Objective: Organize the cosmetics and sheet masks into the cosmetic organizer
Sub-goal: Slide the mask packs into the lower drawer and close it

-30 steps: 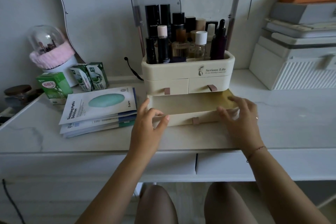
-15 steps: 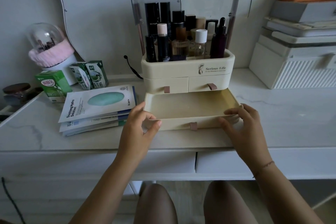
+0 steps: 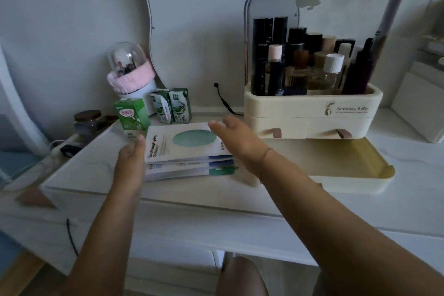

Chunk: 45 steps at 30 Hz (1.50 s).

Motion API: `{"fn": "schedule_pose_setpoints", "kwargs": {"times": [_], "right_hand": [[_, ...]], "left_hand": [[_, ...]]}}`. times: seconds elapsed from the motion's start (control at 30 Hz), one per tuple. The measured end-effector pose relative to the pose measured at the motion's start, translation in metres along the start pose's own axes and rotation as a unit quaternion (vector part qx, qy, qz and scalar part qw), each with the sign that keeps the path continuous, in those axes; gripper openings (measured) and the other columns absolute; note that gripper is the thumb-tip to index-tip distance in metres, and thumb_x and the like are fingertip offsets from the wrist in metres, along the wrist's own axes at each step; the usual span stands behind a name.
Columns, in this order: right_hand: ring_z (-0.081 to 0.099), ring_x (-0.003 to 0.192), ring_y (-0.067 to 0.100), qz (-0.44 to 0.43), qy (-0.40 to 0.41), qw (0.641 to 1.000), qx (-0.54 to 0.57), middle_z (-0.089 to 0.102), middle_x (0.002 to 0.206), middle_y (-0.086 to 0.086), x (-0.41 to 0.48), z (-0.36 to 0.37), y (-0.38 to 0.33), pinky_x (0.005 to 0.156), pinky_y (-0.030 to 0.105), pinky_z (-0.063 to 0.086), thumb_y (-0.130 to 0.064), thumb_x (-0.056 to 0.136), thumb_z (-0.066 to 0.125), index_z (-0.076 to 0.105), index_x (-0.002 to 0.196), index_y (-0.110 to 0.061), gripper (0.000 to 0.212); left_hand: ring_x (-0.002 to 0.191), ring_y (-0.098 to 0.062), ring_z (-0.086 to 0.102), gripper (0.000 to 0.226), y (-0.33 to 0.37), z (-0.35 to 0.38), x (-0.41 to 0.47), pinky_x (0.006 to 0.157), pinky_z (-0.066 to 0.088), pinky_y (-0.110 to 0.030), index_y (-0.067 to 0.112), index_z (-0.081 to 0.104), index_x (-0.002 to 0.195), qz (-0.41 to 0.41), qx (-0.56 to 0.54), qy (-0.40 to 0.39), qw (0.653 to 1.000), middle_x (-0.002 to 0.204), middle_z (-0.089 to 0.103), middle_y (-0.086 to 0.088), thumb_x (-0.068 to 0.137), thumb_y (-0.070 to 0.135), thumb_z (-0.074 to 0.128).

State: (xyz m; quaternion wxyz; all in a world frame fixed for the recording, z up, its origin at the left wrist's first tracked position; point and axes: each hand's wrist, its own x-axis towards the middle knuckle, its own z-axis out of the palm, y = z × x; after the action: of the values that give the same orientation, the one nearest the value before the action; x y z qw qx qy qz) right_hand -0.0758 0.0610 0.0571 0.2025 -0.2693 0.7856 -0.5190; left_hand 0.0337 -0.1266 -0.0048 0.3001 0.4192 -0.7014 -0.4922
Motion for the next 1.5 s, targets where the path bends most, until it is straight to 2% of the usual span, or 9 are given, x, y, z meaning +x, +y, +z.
{"fn": "schedule_pose_setpoints", "kwargs": {"times": [0.17, 0.23, 0.37, 0.47, 0.63, 0.77, 0.97, 1.13, 1.5], "right_hand": [[0.039, 0.126, 0.036, 0.153, 0.068, 0.979, -0.116, 0.036, 0.14, 0.019, 0.059, 0.04, 0.015, 0.103, 0.04, 0.038, -0.044, 0.089, 0.047, 0.027, 0.14, -0.005, 0.067], [0.038, 0.127, 0.037, 0.16, 0.091, 0.972, -0.145, 0.034, 0.14, 0.02, 0.066, 0.048, 0.022, 0.099, 0.039, 0.038, -0.039, 0.087, 0.05, 0.025, 0.138, -0.004, 0.067], [0.046, 0.119, 0.037, 0.145, 0.113, 0.976, -0.118, 0.043, 0.134, 0.021, 0.076, 0.051, 0.026, 0.097, 0.041, 0.044, -0.037, 0.081, 0.061, 0.031, 0.133, -0.003, 0.069], [0.053, 0.106, 0.03, 0.142, 0.103, 0.983, -0.052, 0.051, 0.127, 0.018, 0.077, 0.05, 0.025, 0.089, 0.035, 0.046, -0.034, 0.078, 0.069, 0.037, 0.13, -0.001, 0.07], [0.061, 0.086, 0.026, 0.119, 0.073, 0.981, 0.131, 0.064, 0.106, 0.015, 0.062, 0.048, 0.022, 0.076, 0.033, 0.053, -0.018, 0.076, 0.076, 0.057, 0.11, 0.0, 0.042], [0.066, 0.085, 0.016, -0.026, 0.081, 0.97, 0.228, 0.067, 0.106, 0.005, 0.048, 0.047, 0.012, 0.069, 0.027, 0.057, -0.01, 0.074, 0.077, 0.056, 0.104, -0.012, 0.037], [0.065, 0.079, -0.002, -0.124, 0.031, 0.964, 0.232, 0.064, 0.102, -0.005, 0.029, 0.052, 0.03, 0.06, 0.015, 0.052, 0.001, 0.078, 0.07, 0.048, 0.108, -0.022, 0.044], [0.058, 0.111, 0.024, -0.103, 0.008, 0.97, 0.219, 0.059, 0.122, 0.011, 0.025, 0.056, 0.048, 0.094, 0.038, 0.051, 0.006, 0.076, 0.07, 0.04, 0.128, -0.006, 0.061], [0.06, 0.1, 0.002, -0.157, 0.057, 0.97, 0.175, 0.064, 0.106, -0.013, 0.026, 0.052, 0.055, 0.093, 0.025, 0.048, 0.004, 0.074, 0.072, 0.048, 0.107, -0.029, 0.052]], "left_hand": [[0.077, -0.019, 0.07, 0.041, 0.012, -0.012, 0.024, 0.066, 0.054, -0.032, 0.018, 0.069, 0.091, -0.097, -0.171, -0.164, 0.967, 0.085, 0.074, -0.006, 0.094, 0.05, 0.043], [0.065, -0.013, 0.071, 0.034, 0.014, -0.014, 0.032, 0.053, 0.053, -0.026, 0.018, 0.067, 0.093, -0.1, -0.183, -0.19, 0.959, 0.073, 0.075, -0.001, 0.094, 0.045, 0.047], [0.064, -0.017, 0.07, 0.021, 0.017, -0.015, 0.042, 0.062, 0.053, -0.031, 0.017, 0.066, 0.088, -0.132, -0.165, -0.212, 0.954, 0.077, 0.074, -0.005, 0.091, 0.036, 0.057], [0.06, -0.02, 0.071, 0.016, 0.016, -0.014, 0.042, 0.048, 0.055, -0.033, 0.013, 0.067, 0.089, -0.159, -0.155, -0.234, 0.947, 0.072, 0.074, -0.006, 0.084, 0.028, 0.069], [0.089, -0.031, 0.069, 0.033, -0.007, -0.021, 0.037, 0.079, 0.055, -0.05, 0.013, 0.068, 0.104, -0.081, -0.156, -0.194, 0.965, 0.099, 0.073, -0.014, 0.075, 0.024, 0.076], [0.085, -0.022, 0.072, 0.025, -0.007, -0.037, 0.033, 0.06, 0.057, -0.033, 0.026, 0.068, 0.1, 0.062, -0.225, -0.157, 0.96, 0.094, 0.075, -0.003, 0.075, 0.024, 0.075], [0.094, -0.017, 0.07, 0.039, -0.015, -0.053, 0.028, 0.066, 0.056, -0.024, 0.034, 0.066, 0.101, 0.14, -0.177, -0.171, 0.959, 0.102, 0.073, 0.005, 0.064, 0.033, 0.079], [0.094, -0.016, 0.07, 0.055, -0.036, -0.048, 0.023, 0.07, 0.057, -0.03, 0.029, 0.062, 0.11, 0.123, -0.19, -0.173, 0.958, 0.105, 0.073, 0.006, 0.06, 0.03, 0.085], [0.089, -0.01, 0.07, 0.044, -0.027, -0.036, 0.016, 0.065, 0.054, -0.019, 0.03, 0.065, 0.102, 0.175, -0.186, -0.124, 0.959, 0.097, 0.074, 0.012, 0.062, 0.023, 0.083]]}}
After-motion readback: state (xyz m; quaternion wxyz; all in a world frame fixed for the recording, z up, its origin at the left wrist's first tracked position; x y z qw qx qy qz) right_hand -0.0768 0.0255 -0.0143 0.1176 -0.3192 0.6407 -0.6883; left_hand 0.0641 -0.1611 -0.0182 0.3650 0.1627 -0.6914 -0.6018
